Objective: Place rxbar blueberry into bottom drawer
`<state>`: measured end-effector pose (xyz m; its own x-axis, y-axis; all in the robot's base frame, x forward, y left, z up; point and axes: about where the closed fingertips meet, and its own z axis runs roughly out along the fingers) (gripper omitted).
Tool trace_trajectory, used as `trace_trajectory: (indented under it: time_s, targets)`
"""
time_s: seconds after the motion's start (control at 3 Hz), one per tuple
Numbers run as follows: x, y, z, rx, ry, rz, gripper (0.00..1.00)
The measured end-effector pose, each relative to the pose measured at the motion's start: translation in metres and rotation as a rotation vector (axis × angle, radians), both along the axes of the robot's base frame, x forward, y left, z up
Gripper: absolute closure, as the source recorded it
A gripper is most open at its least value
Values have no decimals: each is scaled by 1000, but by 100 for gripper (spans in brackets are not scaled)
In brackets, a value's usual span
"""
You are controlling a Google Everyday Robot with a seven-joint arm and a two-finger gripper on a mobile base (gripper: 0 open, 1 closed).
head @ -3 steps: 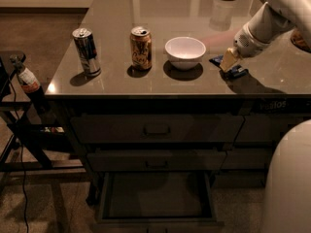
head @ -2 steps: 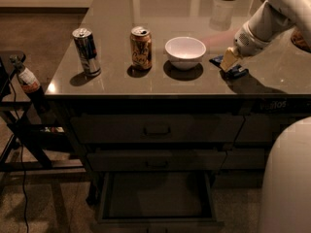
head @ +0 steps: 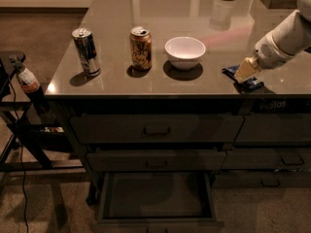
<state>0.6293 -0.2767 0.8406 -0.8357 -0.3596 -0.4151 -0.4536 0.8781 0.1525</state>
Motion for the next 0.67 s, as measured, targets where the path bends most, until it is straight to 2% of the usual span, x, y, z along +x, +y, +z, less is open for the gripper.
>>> trace_trajectory:
  time_s: [0.67]
  targets:
    - [-5, -1, 1, 8, 4, 1, 100]
